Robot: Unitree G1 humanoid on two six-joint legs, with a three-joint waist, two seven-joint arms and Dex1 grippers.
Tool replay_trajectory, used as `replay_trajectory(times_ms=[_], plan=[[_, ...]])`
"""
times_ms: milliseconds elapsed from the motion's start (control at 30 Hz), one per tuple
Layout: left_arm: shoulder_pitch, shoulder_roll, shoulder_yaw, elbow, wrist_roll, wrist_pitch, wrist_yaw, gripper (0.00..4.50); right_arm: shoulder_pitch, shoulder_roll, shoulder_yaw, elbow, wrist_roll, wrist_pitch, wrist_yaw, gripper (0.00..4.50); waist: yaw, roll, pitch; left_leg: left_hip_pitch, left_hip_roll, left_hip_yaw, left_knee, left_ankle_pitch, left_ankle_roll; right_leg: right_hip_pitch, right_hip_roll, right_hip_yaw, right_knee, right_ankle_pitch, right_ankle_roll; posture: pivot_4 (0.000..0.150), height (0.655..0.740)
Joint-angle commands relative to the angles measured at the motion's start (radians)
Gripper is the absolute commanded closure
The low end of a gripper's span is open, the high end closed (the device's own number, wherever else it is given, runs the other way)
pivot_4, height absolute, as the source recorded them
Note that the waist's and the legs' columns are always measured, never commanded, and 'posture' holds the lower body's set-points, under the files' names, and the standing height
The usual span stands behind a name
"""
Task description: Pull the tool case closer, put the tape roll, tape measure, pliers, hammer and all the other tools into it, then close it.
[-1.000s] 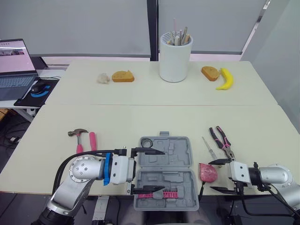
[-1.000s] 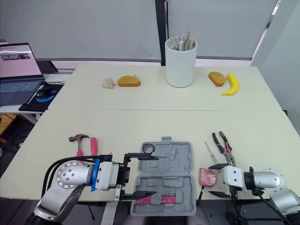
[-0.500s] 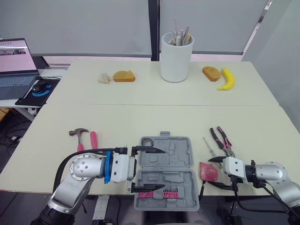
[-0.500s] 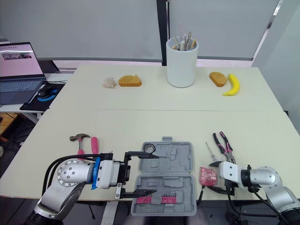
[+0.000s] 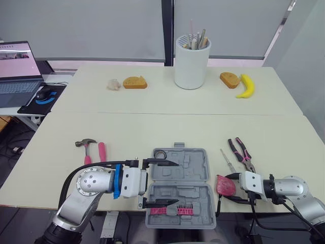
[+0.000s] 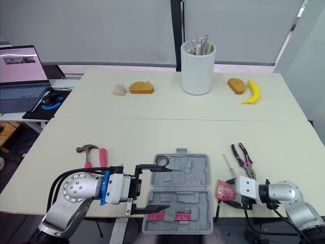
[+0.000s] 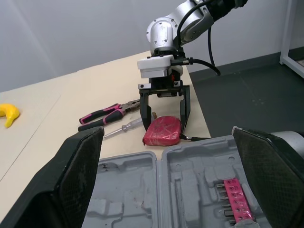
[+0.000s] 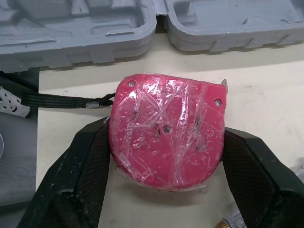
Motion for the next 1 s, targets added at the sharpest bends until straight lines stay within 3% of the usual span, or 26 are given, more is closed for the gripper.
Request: replay_trajectory(times_ms=[33, 233, 400, 633, 1000], plan=[[0.014, 0.000, 0.019, -0.002, -0.018, 0.002, 0.013, 0.00, 0.002, -0.033, -0.038, -0.091, 0.035, 0.018, 0.014, 1.37, 0.000, 0.000, 0.000, 0.000, 0.000, 0.000, 0.000, 0.000, 0.000, 0.000, 0.000, 0.000, 0.000, 0.000, 0.000, 0.150, 0.7400], [0.024, 0.023, 0.105, -0.007, -0.089, 0.107, 0.058, 0.00, -0.067, -0.153, -0.034, -0.393, 0.059, 0.323, 0.071, 1.37, -0.001, 0.002, 0.001, 0.000, 0.000, 0.000, 0.000, 0.000, 0.000, -0.001, 0.000, 0.000, 0.000, 0.000, 0.000, 0.150, 0.7400], [0.009, 0.031, 0.160, -0.050, -0.162, 0.251, 0.123, 0.00, -0.279, -0.132, 0.046, -0.553, 0.070, 0.615, 0.075, 1.37, 0.001, 0.001, 0.002, -0.001, 0.001, -0.001, 0.000, 0.000, 0.000, -0.002, 0.000, -0.001, 0.000, 0.000, 0.000, 0.150, 0.7400], [0.003, 0.050, 0.170, -0.069, -0.157, 0.291, 0.119, 0.00, -0.449, -0.137, 0.227, -0.542, -0.069, 0.784, 0.111, 1.37, 0.009, 0.001, 0.002, -0.003, -0.001, -0.001, 0.000, -0.001, -0.001, -0.002, -0.002, -0.001, -0.002, 0.000, 0.000, 0.150, 0.7400], [0.011, 0.053, 0.171, -0.064, -0.110, 0.283, 0.123, 0.00, -0.602, 0.021, 0.359, -0.381, -0.194, 0.823, 0.060, 1.37, 0.005, 0.001, 0.002, -0.003, -0.001, -0.001, 0.000, -0.001, -0.001, -0.004, -0.001, 0.000, -0.001, 0.000, 0.000, 0.150, 0.7400]])
